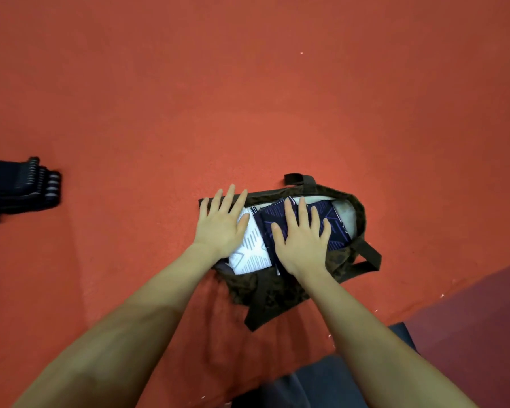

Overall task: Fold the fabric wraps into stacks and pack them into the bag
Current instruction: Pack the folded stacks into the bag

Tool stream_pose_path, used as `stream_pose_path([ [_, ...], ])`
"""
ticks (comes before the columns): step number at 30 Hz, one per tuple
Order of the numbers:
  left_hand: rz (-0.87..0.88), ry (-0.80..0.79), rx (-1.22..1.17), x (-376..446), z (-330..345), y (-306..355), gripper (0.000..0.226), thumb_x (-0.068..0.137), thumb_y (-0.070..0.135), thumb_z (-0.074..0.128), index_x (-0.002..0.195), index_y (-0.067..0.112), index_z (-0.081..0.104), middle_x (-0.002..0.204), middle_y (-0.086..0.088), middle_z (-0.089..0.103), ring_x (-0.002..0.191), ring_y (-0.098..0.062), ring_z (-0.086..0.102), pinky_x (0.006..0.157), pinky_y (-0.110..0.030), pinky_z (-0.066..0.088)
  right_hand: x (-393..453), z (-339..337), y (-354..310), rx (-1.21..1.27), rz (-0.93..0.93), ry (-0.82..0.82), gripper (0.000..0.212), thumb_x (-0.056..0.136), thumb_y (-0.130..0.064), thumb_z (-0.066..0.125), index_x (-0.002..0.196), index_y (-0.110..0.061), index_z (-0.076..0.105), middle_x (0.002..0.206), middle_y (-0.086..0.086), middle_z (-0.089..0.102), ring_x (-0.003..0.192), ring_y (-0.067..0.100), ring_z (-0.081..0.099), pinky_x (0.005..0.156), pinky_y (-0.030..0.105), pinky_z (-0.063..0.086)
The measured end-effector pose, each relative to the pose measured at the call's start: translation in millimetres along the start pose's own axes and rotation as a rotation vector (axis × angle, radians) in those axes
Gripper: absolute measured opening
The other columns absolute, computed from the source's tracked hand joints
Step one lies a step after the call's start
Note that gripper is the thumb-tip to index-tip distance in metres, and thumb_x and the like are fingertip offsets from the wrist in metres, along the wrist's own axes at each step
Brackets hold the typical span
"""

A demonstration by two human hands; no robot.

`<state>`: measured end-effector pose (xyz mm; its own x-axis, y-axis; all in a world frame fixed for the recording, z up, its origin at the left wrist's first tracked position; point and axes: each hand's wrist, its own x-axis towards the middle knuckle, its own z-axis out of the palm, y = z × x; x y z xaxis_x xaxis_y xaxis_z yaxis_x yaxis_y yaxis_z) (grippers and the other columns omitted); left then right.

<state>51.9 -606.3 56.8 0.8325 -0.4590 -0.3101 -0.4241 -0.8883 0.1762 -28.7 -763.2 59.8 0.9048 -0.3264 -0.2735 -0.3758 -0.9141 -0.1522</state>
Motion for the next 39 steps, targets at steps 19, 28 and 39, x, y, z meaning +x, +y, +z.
stream_pose_path([
  [19,-0.243,0.133,-0.124,-179.0,-38.1,-237.9,0.062,0.092,0.044,0.026,0.149,0.019,0.03,0.157,-0.006,0.022,0.143,-0.023,0.025,0.112,-0.04,0.014,-51.1,22.7,-274.6,-0.013,-0.528,-0.006,0.04,0.081,-0.03,0.05,0.112,-0.012,0.068,0.118,0.008,0.066,0.098,0.029,0.064,0.08,0.04,0.048],
  [28,-0.378,0.097,-0.136,-275.4,-10.0,-402.3,0.056,0.081,0.041,0.036,0.113,0.007,0.067,0.12,-0.014,0.064,0.105,-0.03,0.064,0.086,-0.046,0.049,-104.9,85.0,-451.5,-0.017,-0.724,-0.092,0.044,0.099,-0.032,0.041,0.139,-0.015,0.046,0.142,0.001,0.046,0.126,0.023,0.043,0.1,0.036,0.027],
  [39,-0.448,0.038,-0.102,-293.8,28.9,-530.5,0.055,0.102,0.04,0.019,0.151,0.016,0.02,0.159,-0.004,0.012,0.145,-0.022,0.012,0.112,-0.039,0.012,-94.3,151.2,-577.5,-0.192,-0.848,-0.209,0.064,0.092,-0.054,0.033,0.138,-0.011,0.039,0.143,0.011,0.037,0.13,0.028,0.032,0.106,0.042,0.011],
])
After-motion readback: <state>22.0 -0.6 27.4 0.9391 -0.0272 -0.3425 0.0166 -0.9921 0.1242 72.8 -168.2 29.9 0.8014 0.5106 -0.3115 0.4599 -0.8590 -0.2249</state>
